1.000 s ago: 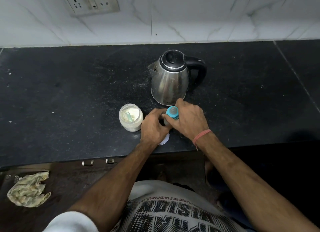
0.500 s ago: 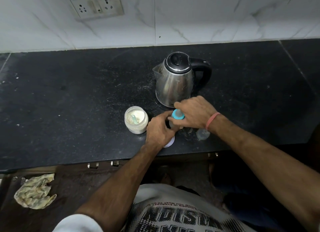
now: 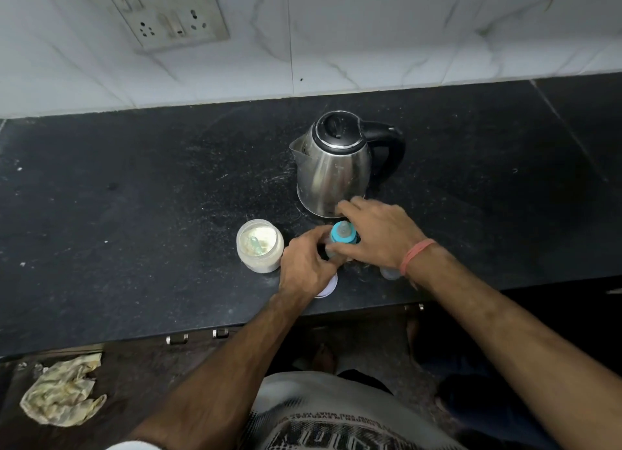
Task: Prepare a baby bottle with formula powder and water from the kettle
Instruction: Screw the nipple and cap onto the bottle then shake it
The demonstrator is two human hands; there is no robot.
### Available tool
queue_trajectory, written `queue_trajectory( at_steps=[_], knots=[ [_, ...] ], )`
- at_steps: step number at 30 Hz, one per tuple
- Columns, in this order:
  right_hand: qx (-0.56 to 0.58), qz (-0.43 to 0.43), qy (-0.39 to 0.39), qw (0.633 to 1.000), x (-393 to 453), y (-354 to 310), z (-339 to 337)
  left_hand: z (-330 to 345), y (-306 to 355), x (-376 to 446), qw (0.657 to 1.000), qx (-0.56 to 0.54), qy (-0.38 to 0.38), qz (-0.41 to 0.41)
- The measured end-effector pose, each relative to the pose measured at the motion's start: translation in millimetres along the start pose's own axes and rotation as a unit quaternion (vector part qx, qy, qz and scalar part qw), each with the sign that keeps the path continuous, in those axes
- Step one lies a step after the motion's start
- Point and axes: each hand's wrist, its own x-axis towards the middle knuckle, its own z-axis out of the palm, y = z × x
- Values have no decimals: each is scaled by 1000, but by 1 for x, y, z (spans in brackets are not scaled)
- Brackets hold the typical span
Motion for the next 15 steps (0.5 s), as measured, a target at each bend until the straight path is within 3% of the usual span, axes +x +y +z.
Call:
queue_trajectory(
  at_steps=[3,15],
  knots=[
    [53,-84,-88,991,9,3,-22,0,2,0,1000,9,0,-15],
    [6,-144,-86,986,14,-8,-30,2,1,3,999,26,13,-41]
  ],
)
